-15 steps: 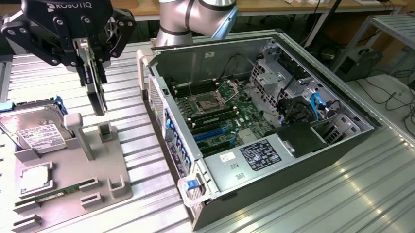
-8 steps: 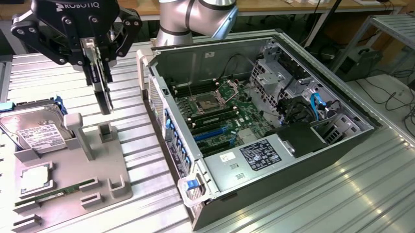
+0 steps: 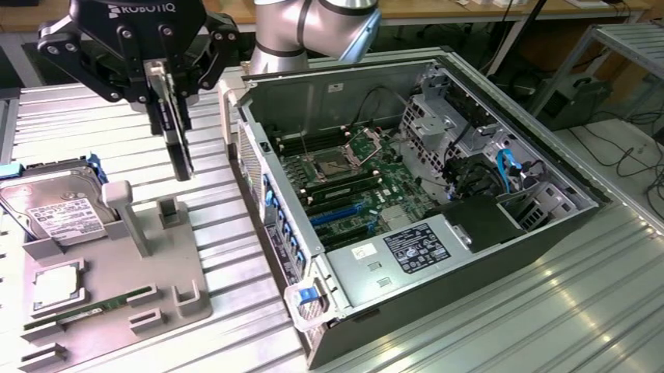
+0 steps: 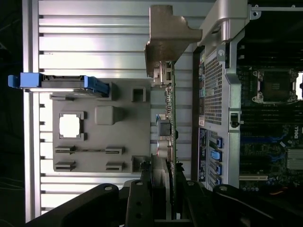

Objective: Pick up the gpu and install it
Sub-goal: 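Pick up the gpu and move the gpu toward the slot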

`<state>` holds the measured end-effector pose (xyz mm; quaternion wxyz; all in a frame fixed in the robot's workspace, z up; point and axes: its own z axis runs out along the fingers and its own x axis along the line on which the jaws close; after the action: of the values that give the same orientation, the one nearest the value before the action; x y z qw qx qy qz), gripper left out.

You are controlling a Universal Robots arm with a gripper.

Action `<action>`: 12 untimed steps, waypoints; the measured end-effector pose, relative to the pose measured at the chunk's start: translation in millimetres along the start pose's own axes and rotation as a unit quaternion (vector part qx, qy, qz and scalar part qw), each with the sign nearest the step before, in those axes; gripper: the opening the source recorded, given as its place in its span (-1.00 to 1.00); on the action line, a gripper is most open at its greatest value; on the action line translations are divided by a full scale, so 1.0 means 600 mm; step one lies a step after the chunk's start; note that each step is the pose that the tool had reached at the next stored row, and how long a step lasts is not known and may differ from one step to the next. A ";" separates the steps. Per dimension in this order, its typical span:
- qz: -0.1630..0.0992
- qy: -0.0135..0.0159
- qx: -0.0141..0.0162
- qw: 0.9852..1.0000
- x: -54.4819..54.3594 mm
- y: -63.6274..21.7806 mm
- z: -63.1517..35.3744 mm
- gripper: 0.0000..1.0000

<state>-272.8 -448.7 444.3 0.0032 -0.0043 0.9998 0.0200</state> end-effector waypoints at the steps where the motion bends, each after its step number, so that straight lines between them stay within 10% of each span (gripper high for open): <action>1: 0.000 0.000 0.000 1.000 -0.003 0.000 0.000 -0.43; 12: -0.002 0.000 0.000 1.000 -0.022 0.000 0.001 -0.43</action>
<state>-259.4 -448.7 444.0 0.0032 -0.0063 0.9998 0.0200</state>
